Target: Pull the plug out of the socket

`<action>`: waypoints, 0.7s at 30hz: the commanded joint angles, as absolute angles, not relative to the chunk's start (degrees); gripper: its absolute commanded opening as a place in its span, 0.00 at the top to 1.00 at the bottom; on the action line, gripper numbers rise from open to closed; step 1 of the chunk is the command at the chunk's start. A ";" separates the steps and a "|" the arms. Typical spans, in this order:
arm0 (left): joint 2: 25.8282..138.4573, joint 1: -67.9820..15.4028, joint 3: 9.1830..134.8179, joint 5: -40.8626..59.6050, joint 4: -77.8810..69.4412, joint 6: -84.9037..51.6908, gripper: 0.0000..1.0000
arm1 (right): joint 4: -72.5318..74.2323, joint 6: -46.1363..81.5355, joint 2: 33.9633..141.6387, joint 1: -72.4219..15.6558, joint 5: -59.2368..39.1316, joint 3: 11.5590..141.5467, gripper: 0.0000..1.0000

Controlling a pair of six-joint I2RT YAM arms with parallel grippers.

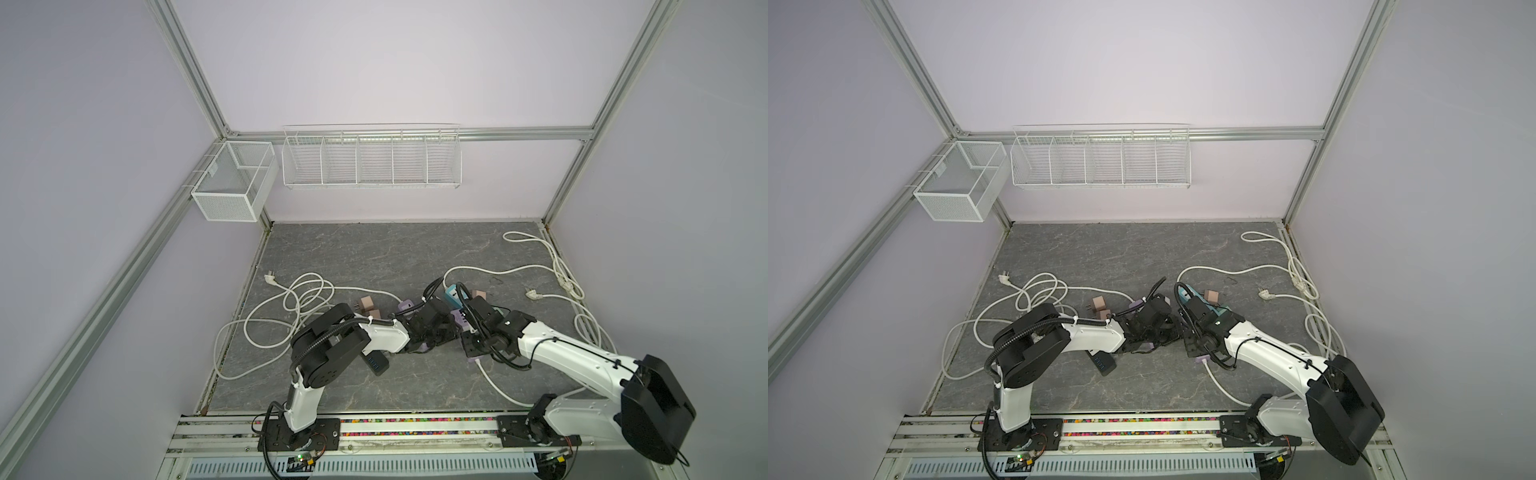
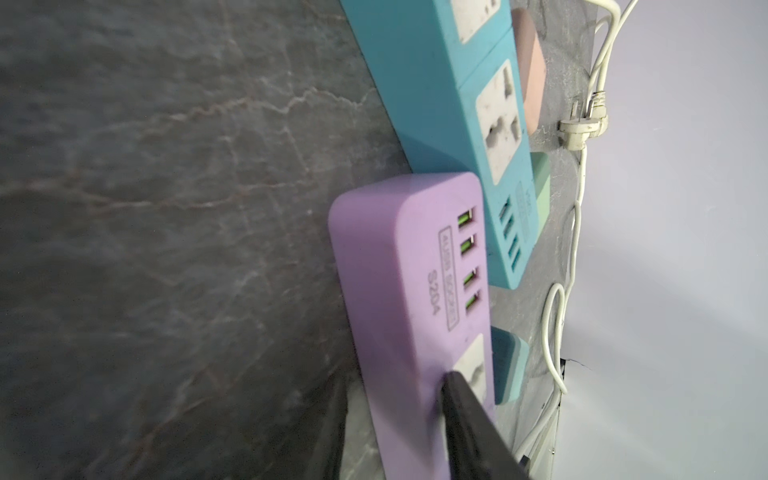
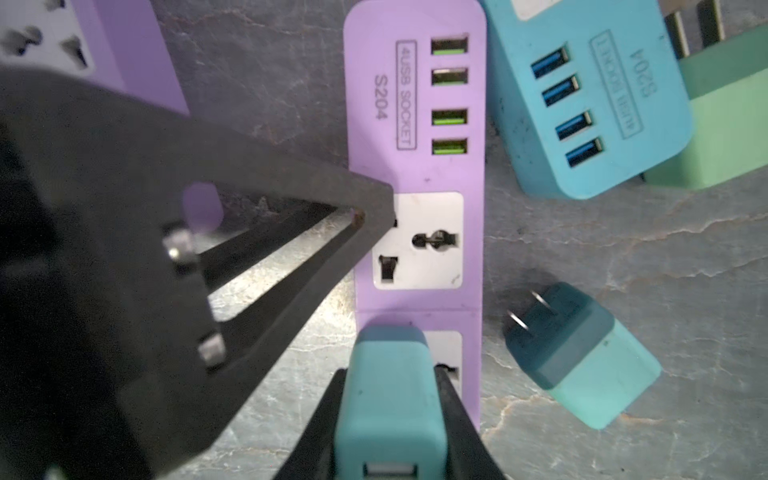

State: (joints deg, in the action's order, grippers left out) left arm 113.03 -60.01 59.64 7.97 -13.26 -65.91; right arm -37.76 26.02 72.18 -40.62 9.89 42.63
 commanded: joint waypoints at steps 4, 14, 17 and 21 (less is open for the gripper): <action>114.96 -59.68 57.37 6.76 -5.54 -66.16 0.61 | -32.68 26.36 70.81 -40.41 7.51 41.84 0.79; 115.34 -59.94 58.49 8.53 -3.70 -64.21 0.64 | -34.21 24.28 68.63 -40.18 11.00 41.31 0.81; 115.87 -59.94 58.54 8.74 -2.04 -63.29 0.64 | -34.05 23.30 69.98 -40.17 10.78 41.40 0.81; 116.89 -59.94 58.71 9.58 -1.32 -63.02 0.65 | -30.22 24.32 72.30 -40.22 4.95 40.61 0.84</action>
